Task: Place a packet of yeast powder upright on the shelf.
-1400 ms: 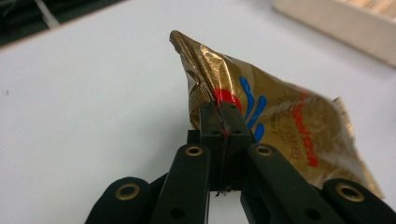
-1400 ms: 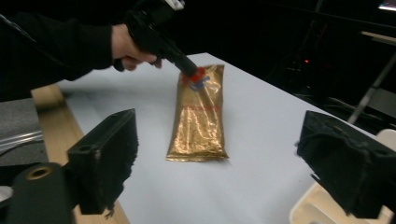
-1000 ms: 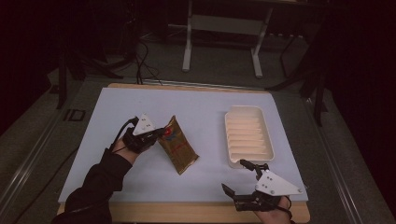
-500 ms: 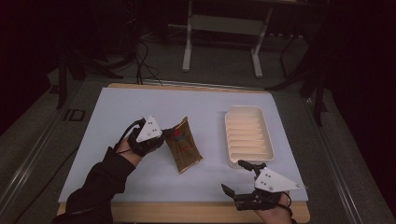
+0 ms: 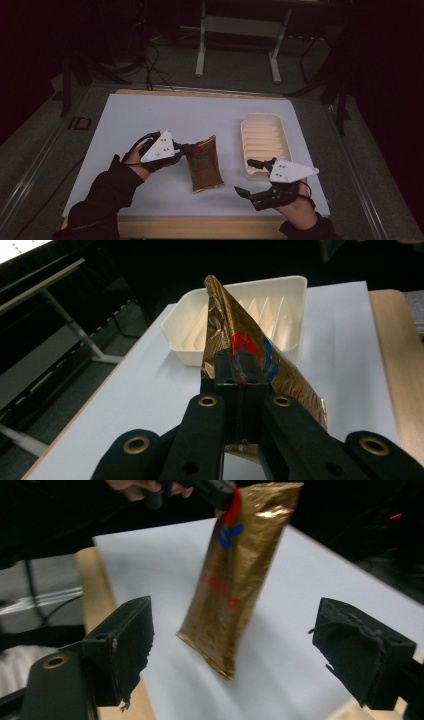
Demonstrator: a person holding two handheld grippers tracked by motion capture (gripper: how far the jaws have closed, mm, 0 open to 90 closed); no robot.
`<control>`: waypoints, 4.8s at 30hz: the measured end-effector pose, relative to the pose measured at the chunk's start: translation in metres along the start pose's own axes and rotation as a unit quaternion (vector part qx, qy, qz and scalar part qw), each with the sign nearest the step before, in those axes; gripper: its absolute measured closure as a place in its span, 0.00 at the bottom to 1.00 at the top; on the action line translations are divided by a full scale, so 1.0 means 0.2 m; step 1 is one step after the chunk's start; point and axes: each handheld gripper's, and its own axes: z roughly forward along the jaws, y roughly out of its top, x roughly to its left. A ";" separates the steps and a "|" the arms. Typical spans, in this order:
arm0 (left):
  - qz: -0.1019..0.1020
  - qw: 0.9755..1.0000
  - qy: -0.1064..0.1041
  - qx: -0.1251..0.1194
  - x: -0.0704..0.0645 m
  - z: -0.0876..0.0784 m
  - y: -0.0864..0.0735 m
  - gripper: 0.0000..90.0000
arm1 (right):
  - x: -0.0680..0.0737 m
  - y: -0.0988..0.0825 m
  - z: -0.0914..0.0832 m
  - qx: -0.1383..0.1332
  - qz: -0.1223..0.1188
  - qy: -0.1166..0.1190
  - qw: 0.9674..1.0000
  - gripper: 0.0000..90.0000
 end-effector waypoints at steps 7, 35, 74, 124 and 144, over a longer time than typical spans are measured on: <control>0.027 0.999 -0.020 -0.012 -0.05 0.00 0.04 1.00 | -0.11 0.13 0.11 0.065 -0.005 0.061 0.996 0.23; 0.073 0.995 -0.062 -0.006 -0.17 0.05 0.10 1.00 | -0.20 0.37 0.42 0.274 -0.018 0.199 0.941 0.83; -0.138 0.989 -0.047 -0.023 -0.06 -0.10 -0.03 0.36 | -0.28 0.57 0.23 0.217 -0.112 0.151 0.958 0.95; -0.256 0.964 -0.059 -0.047 -0.24 -0.16 -0.49 0.03 | -1.07 0.36 -0.01 0.242 -0.096 -0.006 0.965 0.95; -0.269 0.960 -0.061 -0.053 -0.24 -0.16 -0.51 0.03 | -1.10 0.28 0.16 0.207 -0.087 0.006 0.974 0.94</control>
